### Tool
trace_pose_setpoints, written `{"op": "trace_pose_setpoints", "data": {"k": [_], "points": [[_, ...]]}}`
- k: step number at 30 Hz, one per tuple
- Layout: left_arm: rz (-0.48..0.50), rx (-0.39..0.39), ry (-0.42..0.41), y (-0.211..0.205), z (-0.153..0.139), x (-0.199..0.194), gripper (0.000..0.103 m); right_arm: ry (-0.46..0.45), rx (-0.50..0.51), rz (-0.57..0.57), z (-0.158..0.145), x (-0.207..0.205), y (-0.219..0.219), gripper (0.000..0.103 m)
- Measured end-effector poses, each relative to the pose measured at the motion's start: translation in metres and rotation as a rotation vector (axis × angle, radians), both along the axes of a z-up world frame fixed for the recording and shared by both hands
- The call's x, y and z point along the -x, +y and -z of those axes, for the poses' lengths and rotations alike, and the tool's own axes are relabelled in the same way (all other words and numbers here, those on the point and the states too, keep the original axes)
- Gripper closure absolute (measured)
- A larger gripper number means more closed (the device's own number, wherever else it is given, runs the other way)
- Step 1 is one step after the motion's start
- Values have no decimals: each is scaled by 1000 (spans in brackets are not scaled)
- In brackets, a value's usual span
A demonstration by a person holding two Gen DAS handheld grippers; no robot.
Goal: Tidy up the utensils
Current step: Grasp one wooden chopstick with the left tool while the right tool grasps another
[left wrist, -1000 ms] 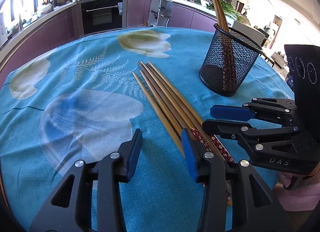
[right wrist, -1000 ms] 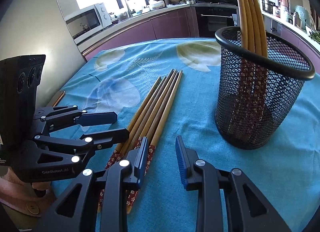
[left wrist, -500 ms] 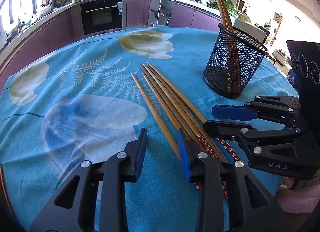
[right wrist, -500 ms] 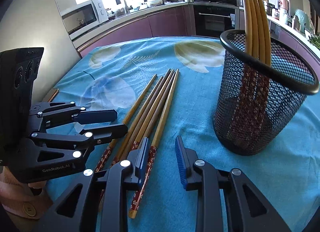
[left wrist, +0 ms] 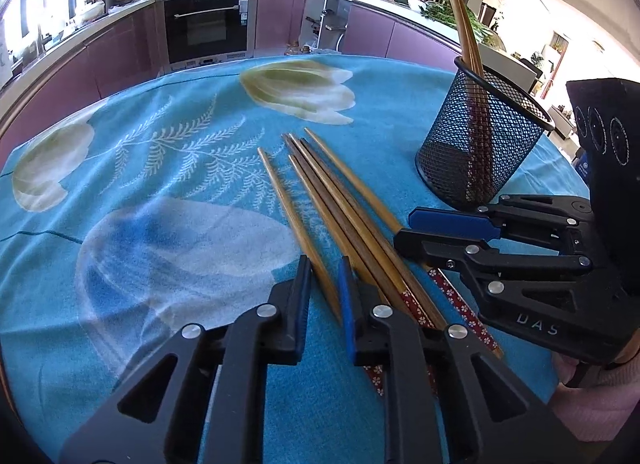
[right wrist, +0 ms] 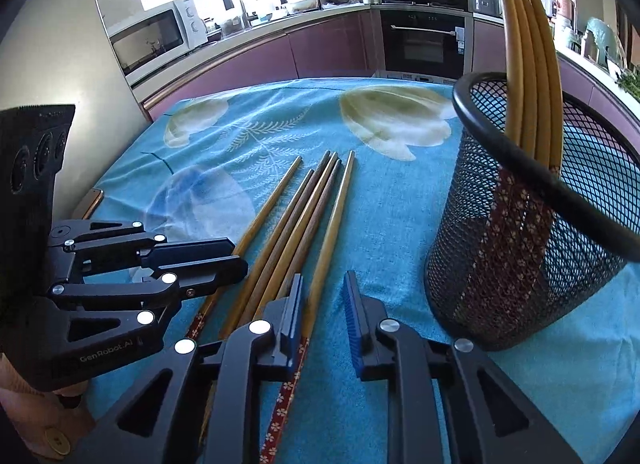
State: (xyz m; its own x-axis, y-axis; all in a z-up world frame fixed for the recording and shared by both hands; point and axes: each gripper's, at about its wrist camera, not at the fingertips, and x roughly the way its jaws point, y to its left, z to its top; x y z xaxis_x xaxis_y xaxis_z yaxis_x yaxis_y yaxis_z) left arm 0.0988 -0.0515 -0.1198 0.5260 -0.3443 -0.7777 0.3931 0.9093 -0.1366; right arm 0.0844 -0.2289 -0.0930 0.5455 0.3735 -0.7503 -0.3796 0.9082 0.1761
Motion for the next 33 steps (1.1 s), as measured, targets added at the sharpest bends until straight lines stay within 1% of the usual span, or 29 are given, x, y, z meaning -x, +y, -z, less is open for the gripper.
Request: {"op": "trace_pose_setpoints", "data": {"k": [2,6,10,13,17,25,29,33], "points": [[-9,6,1,1,0,1,90,11,-26,11,1,-1,-4,94],[-31,25,8,4,1,2,93,23,-68,32,2,-1,-10,97],[-47,28,3,5,-1,5,94,20,-95,48,0,1,-17,97],[-55,45,-3,9,-4,7,96,10,-110,45,-4,4,-19,97],[-31,56,-15,9,-10,14,96,-2,-130,13,-10,10,-20,97],[11,37,5,5,-3,17,96,25,-77,-35,-6,12,-14,97],[24,15,7,3,-1,15,95,32,-37,-48,-3,10,-6,95],[35,1,13,1,2,11,94,22,-16,-51,-2,8,-3,95]]}}
